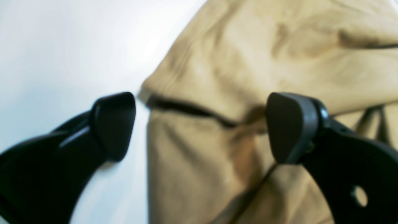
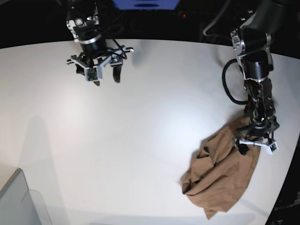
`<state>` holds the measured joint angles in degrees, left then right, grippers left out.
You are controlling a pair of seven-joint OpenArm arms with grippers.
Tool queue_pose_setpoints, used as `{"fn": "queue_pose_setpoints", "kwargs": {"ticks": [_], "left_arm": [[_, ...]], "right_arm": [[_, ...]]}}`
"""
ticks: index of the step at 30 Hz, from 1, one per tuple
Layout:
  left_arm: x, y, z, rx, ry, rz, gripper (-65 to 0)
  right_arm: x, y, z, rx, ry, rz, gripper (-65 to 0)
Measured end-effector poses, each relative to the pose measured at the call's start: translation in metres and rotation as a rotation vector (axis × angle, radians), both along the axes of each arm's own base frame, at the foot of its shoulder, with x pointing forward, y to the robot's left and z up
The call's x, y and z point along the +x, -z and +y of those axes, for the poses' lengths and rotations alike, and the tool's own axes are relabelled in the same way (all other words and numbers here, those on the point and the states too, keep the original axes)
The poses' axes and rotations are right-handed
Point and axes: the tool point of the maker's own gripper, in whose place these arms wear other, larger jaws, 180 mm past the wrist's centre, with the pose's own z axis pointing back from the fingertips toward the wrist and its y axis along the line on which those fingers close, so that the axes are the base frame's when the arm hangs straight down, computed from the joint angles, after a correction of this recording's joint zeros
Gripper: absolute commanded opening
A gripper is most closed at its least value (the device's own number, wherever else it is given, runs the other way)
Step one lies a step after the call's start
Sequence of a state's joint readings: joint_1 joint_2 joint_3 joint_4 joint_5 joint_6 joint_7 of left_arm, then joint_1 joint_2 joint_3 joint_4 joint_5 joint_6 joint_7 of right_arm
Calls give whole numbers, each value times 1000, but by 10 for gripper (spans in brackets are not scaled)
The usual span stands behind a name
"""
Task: Layout the t-shirt on the table in an organized manner, then fold the t-shirt properly
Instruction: 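Grasp a fold of the brown t-shirt with the left gripper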
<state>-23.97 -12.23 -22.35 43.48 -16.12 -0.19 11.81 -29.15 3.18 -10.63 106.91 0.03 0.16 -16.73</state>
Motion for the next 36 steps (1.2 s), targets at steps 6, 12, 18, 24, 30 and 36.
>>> {"fn": "queue_pose_setpoints", "kwargs": {"ticks": [6,12,18,24,30,36], "left_arm": [[7,3,-3,-22,-2,13,0],[10,0,-5,-25,-1,6,-82],[13,-2,-6,-27,0,2,-418],[19,-12,-3,-28,-9,-24,-628],[27,-45,3,12,-6,-98,-647],[15,-75,6,79,9,-179,-647]], "right_arm": [[-2,1,0,0,0,5,-281],[-2,1,0,0,0,4,-281],[-2,1,0,0,0,5,-281],[-2,1,0,0,0,4,-281],[-6,18,-1,-8,0,47,-281],[-5,21,1,-7,-5,50,-281]]}}
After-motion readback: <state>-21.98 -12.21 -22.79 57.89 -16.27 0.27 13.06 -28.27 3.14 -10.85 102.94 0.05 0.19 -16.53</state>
